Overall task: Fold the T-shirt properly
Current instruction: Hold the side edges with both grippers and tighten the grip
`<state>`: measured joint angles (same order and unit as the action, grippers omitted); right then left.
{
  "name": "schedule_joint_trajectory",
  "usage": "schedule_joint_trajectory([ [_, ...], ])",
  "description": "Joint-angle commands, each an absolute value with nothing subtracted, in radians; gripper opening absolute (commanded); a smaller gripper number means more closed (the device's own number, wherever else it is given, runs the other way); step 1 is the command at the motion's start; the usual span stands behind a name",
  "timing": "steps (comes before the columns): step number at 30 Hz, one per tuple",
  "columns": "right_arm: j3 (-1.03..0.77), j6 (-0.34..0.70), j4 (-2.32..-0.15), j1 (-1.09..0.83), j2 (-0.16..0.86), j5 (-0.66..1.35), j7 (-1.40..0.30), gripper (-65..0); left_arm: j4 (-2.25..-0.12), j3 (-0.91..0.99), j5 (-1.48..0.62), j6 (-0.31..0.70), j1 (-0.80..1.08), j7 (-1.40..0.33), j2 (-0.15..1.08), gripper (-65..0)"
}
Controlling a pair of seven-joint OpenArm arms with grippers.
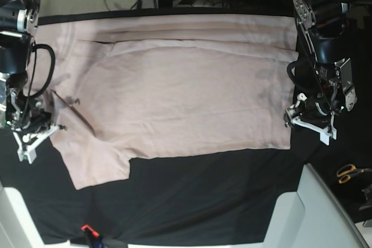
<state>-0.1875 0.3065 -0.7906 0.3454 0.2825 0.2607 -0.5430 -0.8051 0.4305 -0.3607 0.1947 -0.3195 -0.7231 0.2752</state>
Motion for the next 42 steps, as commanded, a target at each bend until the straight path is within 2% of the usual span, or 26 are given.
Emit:
schedule_joint_trajectory([
  [1, -0.188, 0.311, -0.808, 0.371, 0.3, 0.268, -0.527, -65.0, -0.791, 0.432, -0.364, 0.2, -0.354, -0.723, 0.291, -25.8],
  [6, -0.188, 0.311, -0.808, 0.371, 0.3, 0.268, -0.527, -65.0, -0.73, 0.426, -0.364, 0.2, -0.364, -0.723, 0.277, -26.0],
  [21, -0.188, 0.311, -0.808, 0.371, 0.3, 0.268, -0.527, -65.0, -0.785, 0.424, -0.364, 0.202, -0.268, -0.73, 0.208, -27.3],
  [22, -0.188, 0.311, -0.808, 0.371, 0.3, 0.268, -0.527, -65.0, -0.783, 0.424, -0.364, 0.202, -0.265, -0.73, 0.208, -30.1],
  [25, -0.188, 0.311, -0.808, 0.371, 0.3, 0.268, -0.527, -65.0, -0.78, 0.424, -0.364, 0.203, -0.262, -0.73, 0.208, -44.4],
  [28, -0.188, 0.311, -0.808, 0.371, 0.3, 0.268, -0.527, -65.0, -0.779, 0.424, -0.364, 0.272, -0.245, -0.73, 0.208, -56.3],
  [35, -0.188, 0.311, -0.808, 0.354, 0.3, 0.268, -0.524, -65.0, -0.777, 0.432, -0.364, 0.285, -0.242, -0.725, 0.211, -57.6],
  [36, -0.188, 0.311, -0.808, 0.354, 0.3, 0.268, -0.524, -65.0, -0.78, 0.432, -0.363, 0.285, -0.242, -0.725, 0.213, -58.7],
  [38, -0.188, 0.311, -0.808, 0.352, 0.3, 0.268, -0.524, -65.0, -0.782, 0.432, -0.361, 0.285, -0.243, -0.725, 0.214, -65.0],
  [42, -0.188, 0.311, -0.808, 0.352, 0.3, 0.268, -0.524, -65.0, -0.783, 0.429, -0.361, 0.285, -0.24, -0.73, 0.229, -65.0],
])
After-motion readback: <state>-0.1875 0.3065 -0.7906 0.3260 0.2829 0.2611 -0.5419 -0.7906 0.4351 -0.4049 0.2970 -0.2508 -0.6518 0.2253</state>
